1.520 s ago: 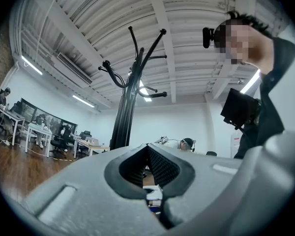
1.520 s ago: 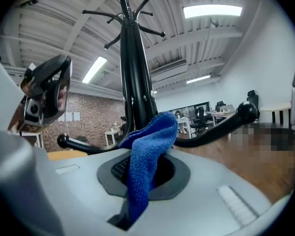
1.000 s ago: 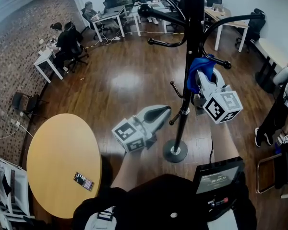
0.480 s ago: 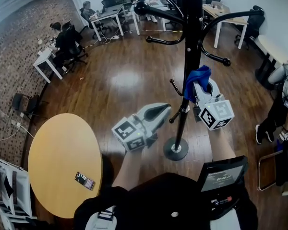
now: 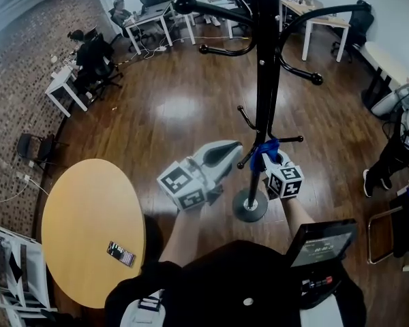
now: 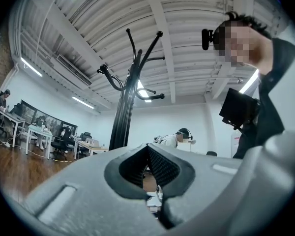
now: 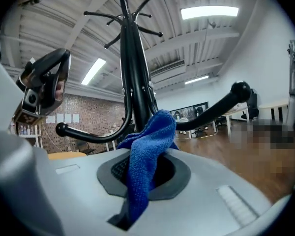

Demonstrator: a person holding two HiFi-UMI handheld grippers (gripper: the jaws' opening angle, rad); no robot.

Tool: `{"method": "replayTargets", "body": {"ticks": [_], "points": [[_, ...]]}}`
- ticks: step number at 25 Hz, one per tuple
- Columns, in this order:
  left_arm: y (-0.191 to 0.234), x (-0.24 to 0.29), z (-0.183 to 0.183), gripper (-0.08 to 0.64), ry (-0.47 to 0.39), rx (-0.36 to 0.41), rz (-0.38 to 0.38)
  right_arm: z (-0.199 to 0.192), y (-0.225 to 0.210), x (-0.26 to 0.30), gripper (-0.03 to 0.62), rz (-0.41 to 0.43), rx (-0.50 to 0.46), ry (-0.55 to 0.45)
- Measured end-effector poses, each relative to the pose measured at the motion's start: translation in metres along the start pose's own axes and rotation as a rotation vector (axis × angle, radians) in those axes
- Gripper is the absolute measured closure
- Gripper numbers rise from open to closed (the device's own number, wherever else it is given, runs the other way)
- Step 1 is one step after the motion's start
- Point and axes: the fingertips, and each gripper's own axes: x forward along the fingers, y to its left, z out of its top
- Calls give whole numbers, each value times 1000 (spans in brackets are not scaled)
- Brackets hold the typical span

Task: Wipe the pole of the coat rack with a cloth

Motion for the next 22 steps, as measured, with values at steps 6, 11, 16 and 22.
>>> {"method": "replayTargets", "body": {"ticks": [6, 11, 16, 22], "points": [[1, 1, -2, 558, -1, -4, 3, 57, 9, -7, 571, 43, 51, -112], [0, -2, -2, 558, -4, -2, 9, 178, 34, -24, 571, 75, -25, -333], [1, -8, 3, 558, -18, 6, 22, 290, 63, -41, 571, 82, -145, -478], [3, -11, 10, 558, -34, 13, 33, 335, 74, -48, 571, 130, -191, -546]]}}
